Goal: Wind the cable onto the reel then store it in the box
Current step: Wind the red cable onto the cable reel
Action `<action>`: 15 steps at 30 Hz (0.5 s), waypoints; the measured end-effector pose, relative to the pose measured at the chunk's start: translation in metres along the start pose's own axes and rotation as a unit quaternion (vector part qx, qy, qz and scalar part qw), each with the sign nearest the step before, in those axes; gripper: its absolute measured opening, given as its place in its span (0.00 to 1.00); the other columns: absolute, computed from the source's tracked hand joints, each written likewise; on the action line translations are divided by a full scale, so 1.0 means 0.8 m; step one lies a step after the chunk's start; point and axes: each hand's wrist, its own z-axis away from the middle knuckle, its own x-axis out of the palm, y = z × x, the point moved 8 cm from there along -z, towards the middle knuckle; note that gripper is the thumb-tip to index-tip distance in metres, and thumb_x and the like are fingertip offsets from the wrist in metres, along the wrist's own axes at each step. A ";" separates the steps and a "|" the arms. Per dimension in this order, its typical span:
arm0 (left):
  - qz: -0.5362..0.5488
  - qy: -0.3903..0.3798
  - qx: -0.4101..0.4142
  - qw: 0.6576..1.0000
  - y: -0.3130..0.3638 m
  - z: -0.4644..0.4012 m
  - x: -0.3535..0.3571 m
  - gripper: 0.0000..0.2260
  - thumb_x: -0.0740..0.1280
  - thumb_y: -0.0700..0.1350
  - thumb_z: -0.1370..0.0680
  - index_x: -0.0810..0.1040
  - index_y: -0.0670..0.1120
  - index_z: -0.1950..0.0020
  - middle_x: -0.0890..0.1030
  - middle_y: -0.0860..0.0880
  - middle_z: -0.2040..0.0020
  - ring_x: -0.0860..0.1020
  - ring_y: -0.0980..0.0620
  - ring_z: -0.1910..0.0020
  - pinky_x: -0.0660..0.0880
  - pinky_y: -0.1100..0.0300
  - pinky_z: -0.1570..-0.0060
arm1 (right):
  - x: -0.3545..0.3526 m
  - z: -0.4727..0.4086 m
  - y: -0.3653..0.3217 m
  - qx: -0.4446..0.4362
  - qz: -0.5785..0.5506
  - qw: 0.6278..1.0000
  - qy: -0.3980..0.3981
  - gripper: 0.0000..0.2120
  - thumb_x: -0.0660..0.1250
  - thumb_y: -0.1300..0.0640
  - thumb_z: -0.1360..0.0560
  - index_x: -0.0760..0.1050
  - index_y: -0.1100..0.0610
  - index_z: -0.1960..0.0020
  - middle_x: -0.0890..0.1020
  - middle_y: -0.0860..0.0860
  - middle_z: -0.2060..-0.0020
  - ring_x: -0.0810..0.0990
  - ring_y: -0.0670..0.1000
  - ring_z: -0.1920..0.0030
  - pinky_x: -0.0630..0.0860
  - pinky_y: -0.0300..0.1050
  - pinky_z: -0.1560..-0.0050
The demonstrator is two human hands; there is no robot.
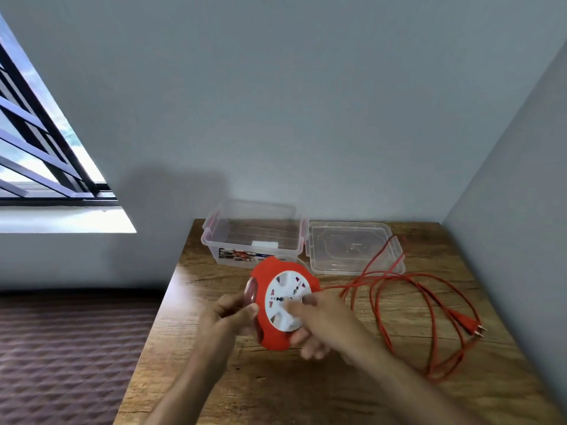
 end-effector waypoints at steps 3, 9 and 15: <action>-0.024 -0.020 -0.045 0.998 0.013 -0.008 -0.005 0.08 0.68 0.34 0.21 0.86 0.38 0.57 0.86 0.44 0.67 0.82 0.48 0.71 0.79 0.58 0.72 | -0.016 0.019 -0.039 -0.249 0.435 0.860 0.101 0.23 0.64 0.46 0.20 0.64 0.42 0.26 0.81 0.50 0.37 0.84 0.51 0.49 0.81 0.48 0.51; -0.124 -0.144 -0.146 0.971 0.021 -0.027 0.000 0.08 0.70 0.39 0.24 0.81 0.35 0.61 0.79 0.37 0.63 0.77 0.44 0.67 0.74 0.59 0.70 | 0.029 0.031 -0.028 -0.445 0.606 0.653 -0.093 0.31 0.59 0.55 0.18 0.51 0.32 0.23 0.60 0.58 0.25 0.82 0.62 0.50 0.82 0.56 0.60; -0.154 -0.163 -0.148 0.963 0.030 -0.035 0.013 0.12 0.72 0.40 0.26 0.84 0.44 0.70 0.81 0.43 0.69 0.78 0.48 0.70 0.74 0.58 0.69 | 0.048 0.023 -0.024 -0.451 0.634 0.625 -0.070 0.29 0.63 0.49 0.19 0.52 0.37 0.24 0.71 0.63 0.35 0.81 0.61 0.62 0.81 0.52 0.68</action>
